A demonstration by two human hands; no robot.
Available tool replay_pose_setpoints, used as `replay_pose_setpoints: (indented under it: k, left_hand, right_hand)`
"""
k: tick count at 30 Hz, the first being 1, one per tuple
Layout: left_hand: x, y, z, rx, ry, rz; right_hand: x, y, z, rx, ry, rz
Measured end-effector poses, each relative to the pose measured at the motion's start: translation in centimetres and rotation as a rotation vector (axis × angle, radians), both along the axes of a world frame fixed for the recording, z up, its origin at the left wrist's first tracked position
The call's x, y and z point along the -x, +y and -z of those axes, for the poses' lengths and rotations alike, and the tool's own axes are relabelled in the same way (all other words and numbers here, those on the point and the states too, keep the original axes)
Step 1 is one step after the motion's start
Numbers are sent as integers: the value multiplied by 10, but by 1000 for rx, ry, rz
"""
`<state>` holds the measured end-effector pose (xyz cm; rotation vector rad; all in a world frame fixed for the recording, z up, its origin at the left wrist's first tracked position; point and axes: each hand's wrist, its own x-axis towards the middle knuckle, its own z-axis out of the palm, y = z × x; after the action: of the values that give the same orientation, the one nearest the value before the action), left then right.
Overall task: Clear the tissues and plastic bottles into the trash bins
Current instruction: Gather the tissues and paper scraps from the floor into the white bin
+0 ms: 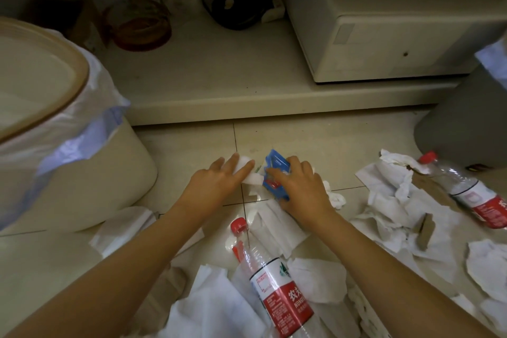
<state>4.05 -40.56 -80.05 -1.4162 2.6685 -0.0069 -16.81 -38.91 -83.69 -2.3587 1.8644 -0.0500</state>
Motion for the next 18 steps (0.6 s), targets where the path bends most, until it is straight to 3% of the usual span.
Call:
replay_pose_setpoints:
  k: [5, 18]
  left_hand:
    - [-24, 6, -23, 50, -17, 7]
    - [-91, 41, -128, 319, 14, 33]
  right_hand:
    - [-11, -5, -35, 116, 88, -52]
    - [-60, 10, -148, 393, -19, -170]
